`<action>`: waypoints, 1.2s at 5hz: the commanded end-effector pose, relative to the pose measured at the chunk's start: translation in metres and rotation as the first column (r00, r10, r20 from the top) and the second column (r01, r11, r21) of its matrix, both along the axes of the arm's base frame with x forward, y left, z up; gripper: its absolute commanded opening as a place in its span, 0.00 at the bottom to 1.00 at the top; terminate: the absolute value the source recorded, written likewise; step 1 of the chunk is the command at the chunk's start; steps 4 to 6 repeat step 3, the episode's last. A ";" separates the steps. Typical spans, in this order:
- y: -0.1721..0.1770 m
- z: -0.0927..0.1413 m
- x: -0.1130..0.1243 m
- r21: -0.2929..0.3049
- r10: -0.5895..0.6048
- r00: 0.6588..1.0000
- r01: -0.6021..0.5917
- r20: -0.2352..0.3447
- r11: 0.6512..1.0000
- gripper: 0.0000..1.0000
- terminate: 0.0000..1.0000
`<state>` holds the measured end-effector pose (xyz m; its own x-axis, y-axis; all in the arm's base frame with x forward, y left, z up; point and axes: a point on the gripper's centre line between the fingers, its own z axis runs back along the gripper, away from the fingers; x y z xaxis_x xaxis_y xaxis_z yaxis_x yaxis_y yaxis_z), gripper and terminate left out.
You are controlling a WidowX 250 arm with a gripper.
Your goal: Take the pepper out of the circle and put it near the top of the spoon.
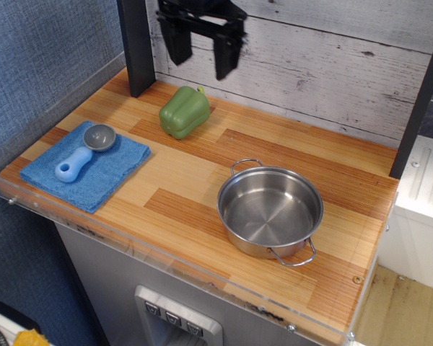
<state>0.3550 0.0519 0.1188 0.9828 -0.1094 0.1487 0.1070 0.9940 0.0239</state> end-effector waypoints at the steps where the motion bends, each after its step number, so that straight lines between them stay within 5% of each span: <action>1: -0.025 0.021 -0.038 0.038 -0.058 0.998 0.058 -0.018 0.998 1.00 0.00; 2: -0.025 0.021 -0.038 0.038 -0.058 0.998 0.058 -0.018 0.998 1.00 0.00; 3: -0.025 0.021 -0.038 0.038 -0.058 0.998 0.058 -0.018 0.998 1.00 1.00; 6: -0.025 0.021 -0.038 0.038 -0.058 0.998 0.058 -0.018 0.998 1.00 1.00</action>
